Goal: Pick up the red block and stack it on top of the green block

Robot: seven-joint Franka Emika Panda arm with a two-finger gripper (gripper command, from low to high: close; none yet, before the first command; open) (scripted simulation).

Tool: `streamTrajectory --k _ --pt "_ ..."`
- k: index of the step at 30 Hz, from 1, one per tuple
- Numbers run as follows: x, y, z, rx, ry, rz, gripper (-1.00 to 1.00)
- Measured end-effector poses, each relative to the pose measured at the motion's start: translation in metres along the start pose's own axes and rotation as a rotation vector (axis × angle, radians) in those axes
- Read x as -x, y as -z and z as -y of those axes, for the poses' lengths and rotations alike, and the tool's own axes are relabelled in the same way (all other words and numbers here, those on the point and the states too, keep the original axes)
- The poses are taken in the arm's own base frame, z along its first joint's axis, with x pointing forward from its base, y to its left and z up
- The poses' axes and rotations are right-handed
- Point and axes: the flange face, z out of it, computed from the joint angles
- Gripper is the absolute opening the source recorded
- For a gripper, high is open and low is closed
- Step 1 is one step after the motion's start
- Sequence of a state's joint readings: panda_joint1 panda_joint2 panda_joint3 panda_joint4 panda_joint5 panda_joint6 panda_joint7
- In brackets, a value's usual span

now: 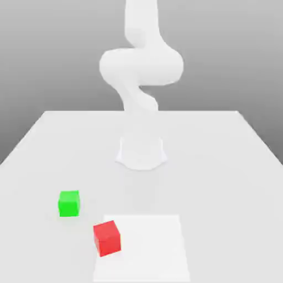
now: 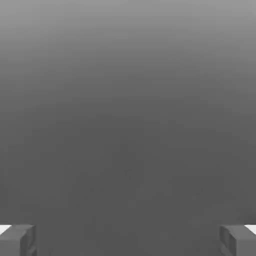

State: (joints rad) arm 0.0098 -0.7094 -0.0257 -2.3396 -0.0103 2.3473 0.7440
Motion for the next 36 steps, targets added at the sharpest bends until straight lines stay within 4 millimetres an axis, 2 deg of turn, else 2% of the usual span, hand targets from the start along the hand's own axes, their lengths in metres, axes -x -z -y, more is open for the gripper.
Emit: streamTrajectory --k 4,9,14,18,21,26,27,33,36 --pt "0.006 -0.094 -0.027 0.092 0.074 0.103 0.00" --pt "0.031 -0.195 -0.074 0.192 0.161 0.236 0.00" --pt "0.071 -0.277 -0.135 0.279 0.244 0.379 0.00" --pt "0.113 -0.327 -0.192 0.342 0.303 0.498 0.00" --pt "0.146 -0.355 -0.233 0.378 0.345 0.584 0.00" --pt "0.177 -0.396 -0.263 0.387 0.360 0.607 0.00" --pt "0.183 -0.404 -0.268 0.387 0.360 0.608 -1.00" --pt "0.186 -0.408 -0.270 0.388 0.359 0.610 -1.00" --pt "0.176 -0.394 -0.261 0.387 0.360 0.609 -1.00"
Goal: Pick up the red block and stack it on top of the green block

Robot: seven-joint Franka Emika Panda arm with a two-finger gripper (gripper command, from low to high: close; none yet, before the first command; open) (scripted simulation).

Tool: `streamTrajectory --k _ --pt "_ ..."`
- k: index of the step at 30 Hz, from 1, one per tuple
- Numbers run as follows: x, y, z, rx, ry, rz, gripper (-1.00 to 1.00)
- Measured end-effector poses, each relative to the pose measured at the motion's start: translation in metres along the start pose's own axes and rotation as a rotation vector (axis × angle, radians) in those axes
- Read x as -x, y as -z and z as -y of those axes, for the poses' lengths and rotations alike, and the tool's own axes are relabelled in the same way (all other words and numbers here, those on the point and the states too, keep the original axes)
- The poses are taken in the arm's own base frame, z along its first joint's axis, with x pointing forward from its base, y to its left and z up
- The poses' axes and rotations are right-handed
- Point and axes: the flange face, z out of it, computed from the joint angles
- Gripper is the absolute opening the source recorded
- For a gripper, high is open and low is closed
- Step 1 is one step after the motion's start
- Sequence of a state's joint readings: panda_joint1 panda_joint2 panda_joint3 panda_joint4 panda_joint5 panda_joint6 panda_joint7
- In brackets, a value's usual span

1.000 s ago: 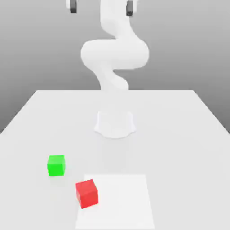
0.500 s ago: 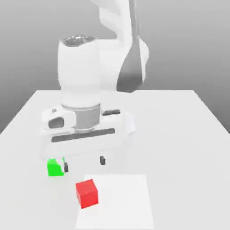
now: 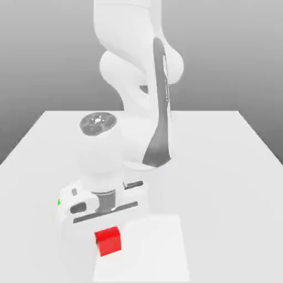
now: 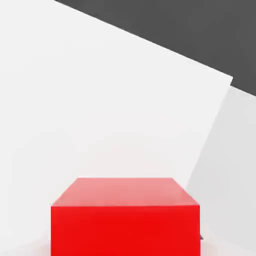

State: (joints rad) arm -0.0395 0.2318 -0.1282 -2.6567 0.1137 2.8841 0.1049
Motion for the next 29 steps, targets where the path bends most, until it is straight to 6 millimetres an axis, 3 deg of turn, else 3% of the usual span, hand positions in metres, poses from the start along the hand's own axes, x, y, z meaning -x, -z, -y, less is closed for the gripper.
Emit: streamTrajectory --k 4,8,14,22,29 --pt "0.002 0.040 -0.006 0.001 -0.016 0.000 -1.00" --pt "0.023 0.065 -0.082 0.017 -0.232 -0.004 -1.00" --pt "0.079 0.080 -0.155 -0.002 -0.518 0.001 -1.00" --pt "0.085 0.042 -0.153 -0.065 -0.548 0.032 -1.00" --pt "0.087 0.016 -0.159 -0.015 -0.551 0.009 -1.00"
